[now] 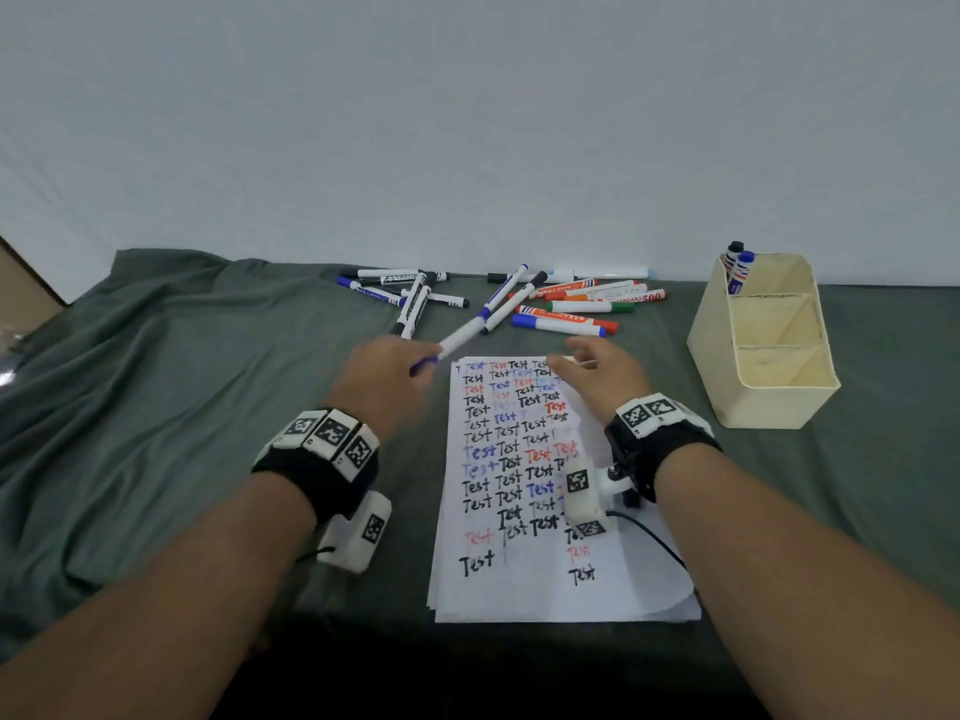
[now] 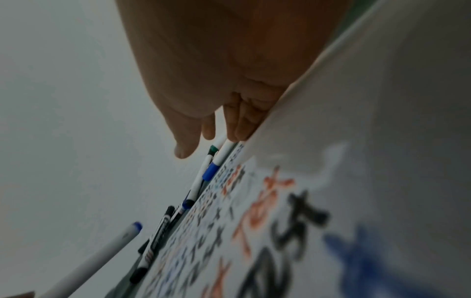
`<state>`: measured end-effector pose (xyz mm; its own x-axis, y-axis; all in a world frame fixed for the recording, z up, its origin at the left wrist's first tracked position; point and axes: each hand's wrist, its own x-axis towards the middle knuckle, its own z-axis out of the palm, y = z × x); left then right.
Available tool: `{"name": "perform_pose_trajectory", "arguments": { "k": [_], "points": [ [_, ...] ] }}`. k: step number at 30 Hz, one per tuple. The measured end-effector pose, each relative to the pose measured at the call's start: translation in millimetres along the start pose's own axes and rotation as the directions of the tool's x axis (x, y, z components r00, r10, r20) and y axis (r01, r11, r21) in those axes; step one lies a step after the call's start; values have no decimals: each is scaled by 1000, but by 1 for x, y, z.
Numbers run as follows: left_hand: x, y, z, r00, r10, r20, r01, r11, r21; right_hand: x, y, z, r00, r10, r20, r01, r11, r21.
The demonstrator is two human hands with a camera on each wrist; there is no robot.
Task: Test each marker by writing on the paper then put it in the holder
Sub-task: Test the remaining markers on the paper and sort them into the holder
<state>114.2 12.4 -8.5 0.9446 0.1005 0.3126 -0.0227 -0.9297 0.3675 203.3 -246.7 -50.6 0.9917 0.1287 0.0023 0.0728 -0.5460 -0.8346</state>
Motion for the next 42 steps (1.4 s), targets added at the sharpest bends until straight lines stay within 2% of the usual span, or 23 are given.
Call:
{"name": "perform_pose_trajectory", "arguments": {
  "k": [4,7,11,15,18,21,26,31,37,42],
  "points": [
    [-19,-42,-22,976,-219,19,216,971,107,-5,-20,3,999,-34,40,39,988,-148],
    [-40,-51,-21,963,-259,68,247,957,155,-12,-32,4,990,-96,103,120,958,-259],
    [-54,-52,-12,957,-263,121,241,955,172,-21,-35,-2,969,-110,221,199,875,-441],
    [-50,-57,-12,953,-230,199,193,962,192,-28,-31,-16,963,-90,255,223,796,-563],
    [-47,-59,-13,920,-193,341,100,957,274,-31,-26,-27,960,-69,271,231,741,-630],
    [-43,-56,-13,891,-197,408,64,946,317,-34,-21,-34,957,-41,286,230,708,-668],
    [-37,-55,-18,911,-273,310,146,915,376,-38,-12,-43,949,19,314,214,691,-691],
    [-38,-62,-20,905,-331,267,230,909,347,-38,-7,-51,953,-1,303,217,700,-681],
    [-37,-61,-14,909,-341,240,266,917,298,-32,0,-57,951,36,308,195,703,-684],
    [-24,-62,-11,899,-364,243,265,895,359,-26,8,-60,939,79,335,197,676,-710]
  ]
}}
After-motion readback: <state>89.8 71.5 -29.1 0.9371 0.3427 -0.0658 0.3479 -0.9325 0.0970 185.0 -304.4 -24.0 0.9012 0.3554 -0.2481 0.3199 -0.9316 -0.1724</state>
